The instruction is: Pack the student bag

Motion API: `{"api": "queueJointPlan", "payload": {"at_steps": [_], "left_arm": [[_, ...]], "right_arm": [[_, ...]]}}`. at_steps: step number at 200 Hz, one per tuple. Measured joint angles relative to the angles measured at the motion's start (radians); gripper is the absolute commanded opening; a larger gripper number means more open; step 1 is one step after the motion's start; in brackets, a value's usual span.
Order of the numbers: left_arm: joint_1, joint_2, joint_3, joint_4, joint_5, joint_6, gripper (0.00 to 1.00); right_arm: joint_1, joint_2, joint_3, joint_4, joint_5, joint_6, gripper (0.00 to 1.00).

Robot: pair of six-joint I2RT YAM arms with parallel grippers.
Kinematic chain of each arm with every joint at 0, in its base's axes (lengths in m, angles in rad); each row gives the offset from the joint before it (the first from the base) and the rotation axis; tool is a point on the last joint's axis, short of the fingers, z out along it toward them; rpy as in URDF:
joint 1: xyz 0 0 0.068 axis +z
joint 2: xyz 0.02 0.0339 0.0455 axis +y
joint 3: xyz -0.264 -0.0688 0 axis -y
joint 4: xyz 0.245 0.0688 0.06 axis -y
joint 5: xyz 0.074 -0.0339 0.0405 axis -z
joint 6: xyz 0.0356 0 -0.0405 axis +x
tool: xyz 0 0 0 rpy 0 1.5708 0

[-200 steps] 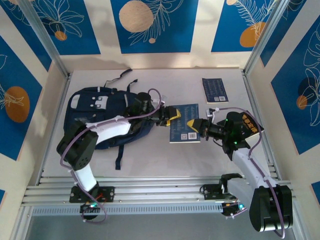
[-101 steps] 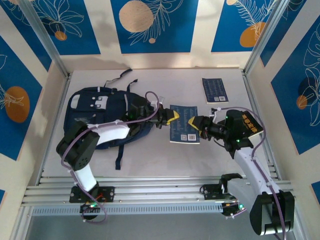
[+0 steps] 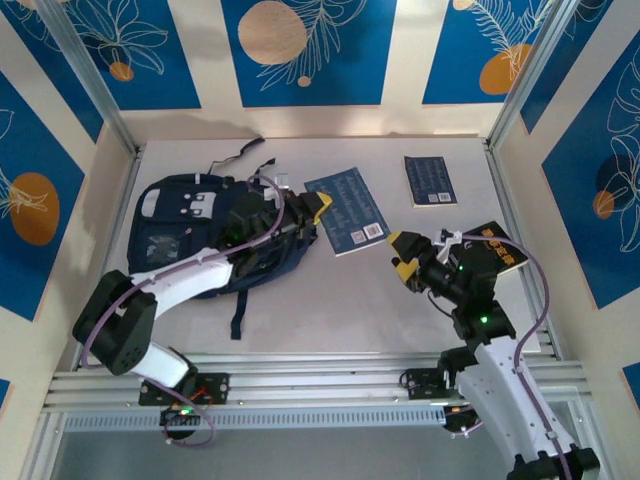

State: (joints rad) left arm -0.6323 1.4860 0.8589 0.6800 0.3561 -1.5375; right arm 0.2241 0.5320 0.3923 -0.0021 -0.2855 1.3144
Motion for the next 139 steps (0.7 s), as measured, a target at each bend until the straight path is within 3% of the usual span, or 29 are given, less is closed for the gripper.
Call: {"api": "queueJointPlan", "payload": {"at_steps": [41,59,139], "left_arm": [[0.000,0.003,-0.006,-0.010,-0.058,-0.044,0.00],[0.000,0.003,-0.006,-0.011,-0.070,-0.054,0.00],[-0.017,0.003,-0.019,-0.015,-0.092,-0.055,0.00]], "right_arm": [[0.219,0.019,-0.008,0.118,0.204,0.037,0.92],[0.255,0.084,-0.008,0.183,0.245,0.053,0.88],[0.338,0.323,0.043,0.381,0.339,0.087,0.53]]}}
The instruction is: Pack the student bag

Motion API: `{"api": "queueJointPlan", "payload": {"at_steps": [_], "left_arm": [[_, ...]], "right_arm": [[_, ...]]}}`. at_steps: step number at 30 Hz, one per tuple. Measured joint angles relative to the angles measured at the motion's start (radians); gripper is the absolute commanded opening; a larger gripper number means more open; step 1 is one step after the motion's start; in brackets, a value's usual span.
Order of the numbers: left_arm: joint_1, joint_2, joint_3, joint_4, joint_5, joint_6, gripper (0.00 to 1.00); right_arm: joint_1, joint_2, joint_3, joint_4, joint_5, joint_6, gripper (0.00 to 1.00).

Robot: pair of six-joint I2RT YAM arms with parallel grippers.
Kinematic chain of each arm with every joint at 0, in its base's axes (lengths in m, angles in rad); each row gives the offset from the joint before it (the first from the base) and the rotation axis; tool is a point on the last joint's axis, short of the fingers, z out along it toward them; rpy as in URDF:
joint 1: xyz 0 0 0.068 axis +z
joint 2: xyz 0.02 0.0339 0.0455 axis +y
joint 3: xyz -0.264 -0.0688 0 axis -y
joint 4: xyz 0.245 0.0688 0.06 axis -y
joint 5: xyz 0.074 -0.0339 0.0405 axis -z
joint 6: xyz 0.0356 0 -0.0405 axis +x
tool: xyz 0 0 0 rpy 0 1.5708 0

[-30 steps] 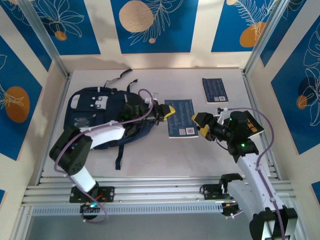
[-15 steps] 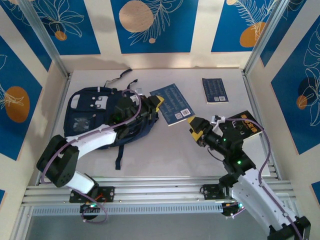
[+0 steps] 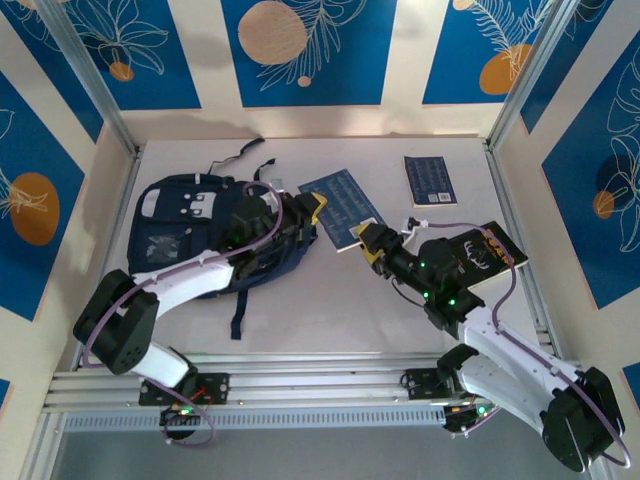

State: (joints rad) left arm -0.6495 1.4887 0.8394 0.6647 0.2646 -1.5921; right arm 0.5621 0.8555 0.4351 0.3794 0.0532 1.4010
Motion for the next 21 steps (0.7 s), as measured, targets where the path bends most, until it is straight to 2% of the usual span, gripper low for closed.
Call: {"api": "queueJointPlan", "payload": {"at_steps": [2,4,8,9,11,14,17,21], "left_arm": [[-0.006,0.000,-0.005,0.000,-0.006,0.000,0.00],[-0.013,0.000,-0.009,0.000,-0.008,0.000,0.00],[-0.021,0.000,-0.016,-0.003,-0.010,-0.003,0.00],[-0.021,0.000,-0.017,-0.008,-0.011,-0.003,0.05],[-0.022,0.000,-0.020,-0.028,-0.014,0.000,0.23],[-0.023,-0.006,-0.021,-0.080,-0.015,0.021,0.40],[-0.016,-0.033,-0.021,-0.191,-0.014,0.100,0.47],[0.011,-0.082,0.044,-0.484,-0.026,0.304,0.59]], "right_arm": [[0.006,0.027,0.013,0.023,0.003,0.002,0.50],[0.008,0.047,0.022,0.032,0.005,0.004,0.42],[0.008,0.058,0.025,0.039,0.024,0.013,0.17],[0.008,0.058,0.025,0.038,0.027,0.008,0.11],[0.008,0.052,0.029,0.024,0.034,0.010,0.00],[0.007,0.005,0.030,-0.057,0.064,-0.008,0.00],[-0.007,-0.072,0.030,-0.153,0.100,-0.029,0.00],[-0.043,-0.168,0.030,-0.291,0.108,-0.089,0.00]]}}
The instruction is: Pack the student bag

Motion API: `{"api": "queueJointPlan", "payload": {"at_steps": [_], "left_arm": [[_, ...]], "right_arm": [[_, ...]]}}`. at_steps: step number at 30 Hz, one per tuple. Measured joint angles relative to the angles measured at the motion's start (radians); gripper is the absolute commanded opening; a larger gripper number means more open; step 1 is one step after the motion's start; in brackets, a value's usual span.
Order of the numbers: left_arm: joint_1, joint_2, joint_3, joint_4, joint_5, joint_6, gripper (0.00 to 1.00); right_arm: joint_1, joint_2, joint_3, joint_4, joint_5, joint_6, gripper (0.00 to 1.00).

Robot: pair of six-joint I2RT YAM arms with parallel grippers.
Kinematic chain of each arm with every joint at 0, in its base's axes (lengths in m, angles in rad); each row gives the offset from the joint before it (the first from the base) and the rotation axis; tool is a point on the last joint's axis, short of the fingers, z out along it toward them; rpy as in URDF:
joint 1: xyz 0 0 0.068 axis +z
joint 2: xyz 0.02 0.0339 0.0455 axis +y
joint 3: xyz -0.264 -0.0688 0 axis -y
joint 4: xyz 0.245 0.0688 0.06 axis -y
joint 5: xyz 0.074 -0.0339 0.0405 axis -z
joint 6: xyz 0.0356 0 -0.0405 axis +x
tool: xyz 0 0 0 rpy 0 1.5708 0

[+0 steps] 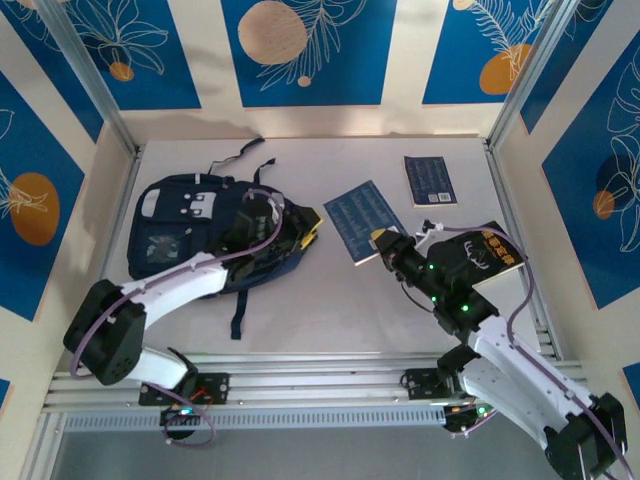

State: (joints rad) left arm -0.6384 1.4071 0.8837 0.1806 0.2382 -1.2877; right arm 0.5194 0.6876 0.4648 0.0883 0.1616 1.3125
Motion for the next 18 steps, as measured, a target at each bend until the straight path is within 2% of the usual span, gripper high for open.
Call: {"api": "queueJointPlan", "payload": {"at_steps": [4,7,11,18], "left_arm": [[0.062,-0.022,0.136,-0.286,-0.016,0.230,0.62],[0.155,-0.024,0.213,-0.434,-0.011,0.380,0.63],[0.262,-0.019,0.237,-0.553,-0.034,0.516,0.62],[0.339,0.105,0.281,-0.669,-0.076,0.702,0.57]], "right_arm": [[-0.047,-0.066,0.007,-0.186,-0.016,-0.079,0.00],[-0.078,-0.111,0.006,-0.300,-0.043,-0.127,0.00],[-0.110,-0.177,0.001,-0.341,-0.099,-0.163,0.00],[-0.142,-0.219,0.000,-0.348,-0.185,-0.230,0.00]]}}
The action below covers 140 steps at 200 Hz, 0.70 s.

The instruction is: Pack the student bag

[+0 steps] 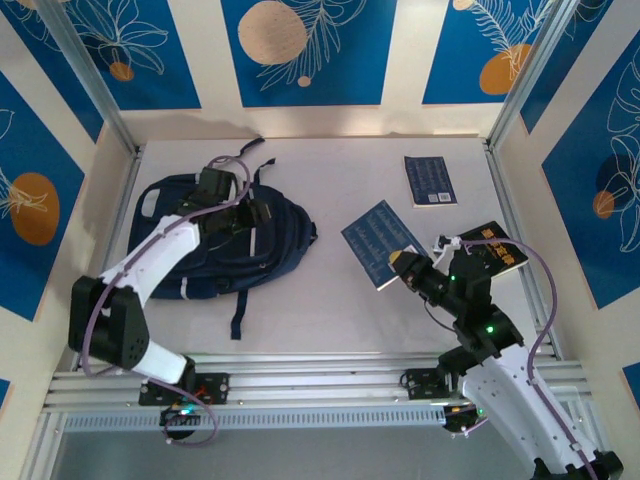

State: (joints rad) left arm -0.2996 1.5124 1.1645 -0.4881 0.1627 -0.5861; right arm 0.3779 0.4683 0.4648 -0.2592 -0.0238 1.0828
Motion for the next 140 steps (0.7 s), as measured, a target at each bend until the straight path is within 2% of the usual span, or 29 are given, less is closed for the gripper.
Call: {"api": "queueJointPlan", "payload": {"at_steps": [43,90,140], "left_arm": [[0.044,0.153,0.159,-0.063,-0.008,0.109,0.49],[0.048,0.258,0.203,-0.082,0.042,0.148,0.39],[0.048,0.306,0.213,-0.082,0.082,0.153,0.21]], "right_arm": [[-0.007,-0.003,0.000,-0.033,-0.042,-0.034,0.00],[-0.035,-0.016,0.000,-0.057,-0.068,-0.048,0.00],[-0.047,-0.016,0.000,-0.057,-0.091,-0.047,0.00]]}}
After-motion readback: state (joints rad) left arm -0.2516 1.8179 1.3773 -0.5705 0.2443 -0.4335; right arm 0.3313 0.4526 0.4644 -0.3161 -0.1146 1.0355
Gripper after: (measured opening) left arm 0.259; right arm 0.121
